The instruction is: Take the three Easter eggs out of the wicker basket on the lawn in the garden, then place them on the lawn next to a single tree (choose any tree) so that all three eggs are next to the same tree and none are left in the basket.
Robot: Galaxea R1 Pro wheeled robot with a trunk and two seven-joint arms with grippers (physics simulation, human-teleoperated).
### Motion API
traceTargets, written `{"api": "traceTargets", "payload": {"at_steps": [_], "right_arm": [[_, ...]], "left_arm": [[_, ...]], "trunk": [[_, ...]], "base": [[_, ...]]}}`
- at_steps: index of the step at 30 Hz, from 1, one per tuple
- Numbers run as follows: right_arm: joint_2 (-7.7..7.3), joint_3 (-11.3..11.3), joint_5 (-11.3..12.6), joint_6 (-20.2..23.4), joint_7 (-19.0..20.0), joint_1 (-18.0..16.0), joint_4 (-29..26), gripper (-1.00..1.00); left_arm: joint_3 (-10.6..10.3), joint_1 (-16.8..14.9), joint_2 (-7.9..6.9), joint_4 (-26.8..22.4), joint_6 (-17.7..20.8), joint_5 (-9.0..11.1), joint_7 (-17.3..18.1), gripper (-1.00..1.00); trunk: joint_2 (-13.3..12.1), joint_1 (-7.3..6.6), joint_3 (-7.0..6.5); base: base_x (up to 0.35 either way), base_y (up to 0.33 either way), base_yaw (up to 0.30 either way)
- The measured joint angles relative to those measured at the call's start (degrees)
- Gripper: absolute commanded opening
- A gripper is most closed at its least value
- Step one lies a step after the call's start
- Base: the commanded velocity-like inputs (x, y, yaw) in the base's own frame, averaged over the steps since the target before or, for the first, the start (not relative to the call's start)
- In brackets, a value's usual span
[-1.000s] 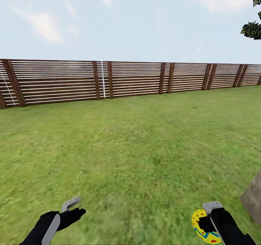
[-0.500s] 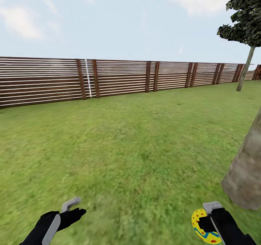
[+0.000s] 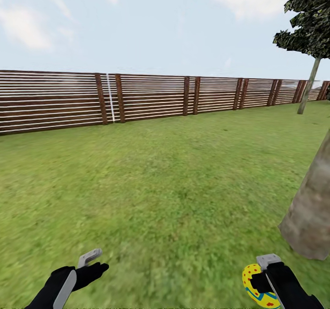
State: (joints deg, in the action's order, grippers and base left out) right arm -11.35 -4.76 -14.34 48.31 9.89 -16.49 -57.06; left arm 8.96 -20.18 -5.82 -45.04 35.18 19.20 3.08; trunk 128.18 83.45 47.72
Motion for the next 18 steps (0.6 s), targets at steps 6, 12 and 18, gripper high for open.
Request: {"api": "traceTargets", "payload": {"at_steps": [6,12,18], "right_arm": [[0.0,0.0,-0.01,0.0,0.0,0.0,0.0,-1.0],[0.0,0.0,0.03,-0.01,0.0,0.0,0.08,-1.0],[0.0,-0.01,0.08,-0.05,0.06,0.0,0.07,-1.0]], "left_arm": [[0.0,0.0,0.0,0.0,0.0,0.0,0.0,1.0],[0.03,0.0,0.06,0.08,0.0,-0.05,-0.06,1.0],[0.09,0.0,0.11,0.11,0.01,0.05,0.01,1.0]], "trunk": [[2.41,1.32,1.08],[4.81,2.63,2.15],[7.22,3.96,3.23]], "base": [[0.0,0.0,0.0],[0.028,-0.031,0.0],[0.014,-0.091,0.0]]}}
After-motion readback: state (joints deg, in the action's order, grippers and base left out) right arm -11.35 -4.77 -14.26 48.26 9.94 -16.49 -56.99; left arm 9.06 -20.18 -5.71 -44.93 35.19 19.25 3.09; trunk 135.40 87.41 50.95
